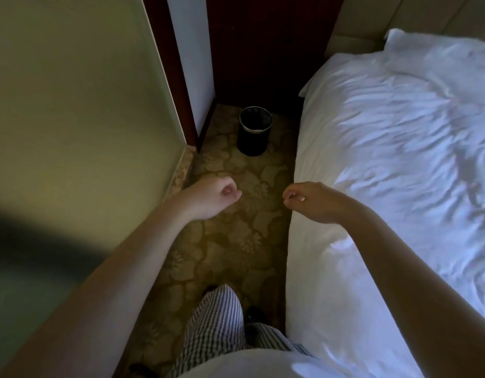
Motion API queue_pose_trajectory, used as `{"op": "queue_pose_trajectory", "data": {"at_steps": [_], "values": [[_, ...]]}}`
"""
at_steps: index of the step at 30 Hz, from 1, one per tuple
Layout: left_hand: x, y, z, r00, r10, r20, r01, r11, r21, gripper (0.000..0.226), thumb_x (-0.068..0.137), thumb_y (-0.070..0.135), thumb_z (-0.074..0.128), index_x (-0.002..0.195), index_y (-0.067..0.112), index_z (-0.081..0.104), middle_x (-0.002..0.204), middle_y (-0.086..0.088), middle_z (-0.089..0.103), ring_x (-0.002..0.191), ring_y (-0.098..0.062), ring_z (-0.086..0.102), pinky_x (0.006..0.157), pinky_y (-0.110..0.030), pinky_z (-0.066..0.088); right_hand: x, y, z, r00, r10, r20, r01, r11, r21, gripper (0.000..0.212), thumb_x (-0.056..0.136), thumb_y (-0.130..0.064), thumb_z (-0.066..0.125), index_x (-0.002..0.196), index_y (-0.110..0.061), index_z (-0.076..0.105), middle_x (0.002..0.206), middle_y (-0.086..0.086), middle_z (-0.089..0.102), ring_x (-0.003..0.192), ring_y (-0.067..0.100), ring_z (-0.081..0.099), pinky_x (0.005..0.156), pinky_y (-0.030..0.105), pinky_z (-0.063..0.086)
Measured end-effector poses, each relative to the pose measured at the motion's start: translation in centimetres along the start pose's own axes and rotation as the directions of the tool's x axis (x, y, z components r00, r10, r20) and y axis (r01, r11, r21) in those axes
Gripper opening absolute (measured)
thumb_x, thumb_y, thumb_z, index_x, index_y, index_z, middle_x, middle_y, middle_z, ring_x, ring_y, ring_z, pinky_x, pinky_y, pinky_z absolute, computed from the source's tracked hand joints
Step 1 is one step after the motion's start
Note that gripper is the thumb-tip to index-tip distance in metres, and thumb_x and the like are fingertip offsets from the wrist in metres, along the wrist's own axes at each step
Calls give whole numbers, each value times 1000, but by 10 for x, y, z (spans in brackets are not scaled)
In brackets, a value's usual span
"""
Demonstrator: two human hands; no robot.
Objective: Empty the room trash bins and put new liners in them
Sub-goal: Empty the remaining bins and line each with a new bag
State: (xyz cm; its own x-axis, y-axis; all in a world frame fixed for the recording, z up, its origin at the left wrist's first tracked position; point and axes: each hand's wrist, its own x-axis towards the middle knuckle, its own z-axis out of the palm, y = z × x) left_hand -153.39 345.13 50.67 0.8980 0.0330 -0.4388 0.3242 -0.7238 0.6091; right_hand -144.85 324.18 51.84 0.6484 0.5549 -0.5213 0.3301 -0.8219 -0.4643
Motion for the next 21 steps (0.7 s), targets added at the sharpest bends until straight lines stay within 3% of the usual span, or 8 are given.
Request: {"op": "queue_pose_trajectory", "data": {"at_steps": [3, 11, 15, 21], "values": [[51, 0, -32, 1000, 11, 2, -11, 999, 43, 36, 97, 41, 42, 119, 17, 56, 114, 2, 59, 104, -15, 57, 94, -36, 47, 40, 2, -33, 1000, -2, -11, 2, 1000, -13, 30, 100, -28, 43, 124, -15, 55, 123, 8, 56, 109, 21, 52, 86, 27, 39], [191, -8, -131, 998, 61, 9, -61, 996, 68, 36, 98, 41, 41, 120, 18, 56, 114, 2, 60, 102, -12, 58, 92, -35, 49, 180, -15, -114, 999, 48, 2, -48, 999, 6, 32, 100, -30, 42, 127, -16, 53, 126, 7, 56, 113, 21, 52, 99, 36, 44], [250, -7, -173, 995, 88, 46, -93, 989, 112, 36, 98, 40, 41, 121, 17, 55, 117, 3, 59, 103, -11, 57, 88, -27, 47, 238, -29, -158, 998, 48, -50, -45, 996, 74, 34, 100, -30, 43, 129, -16, 53, 124, 5, 57, 111, 18, 54, 98, 34, 44], [332, 7, -211, 989, 113, 100, -127, 979, 157, 37, 98, 42, 39, 122, 18, 54, 119, 3, 59, 104, -11, 57, 91, -31, 48, 300, -14, -211, 994, 92, -61, -83, 989, 125, 35, 100, -31, 43, 131, -18, 51, 127, 4, 56, 112, 17, 53, 96, 30, 42]]}}
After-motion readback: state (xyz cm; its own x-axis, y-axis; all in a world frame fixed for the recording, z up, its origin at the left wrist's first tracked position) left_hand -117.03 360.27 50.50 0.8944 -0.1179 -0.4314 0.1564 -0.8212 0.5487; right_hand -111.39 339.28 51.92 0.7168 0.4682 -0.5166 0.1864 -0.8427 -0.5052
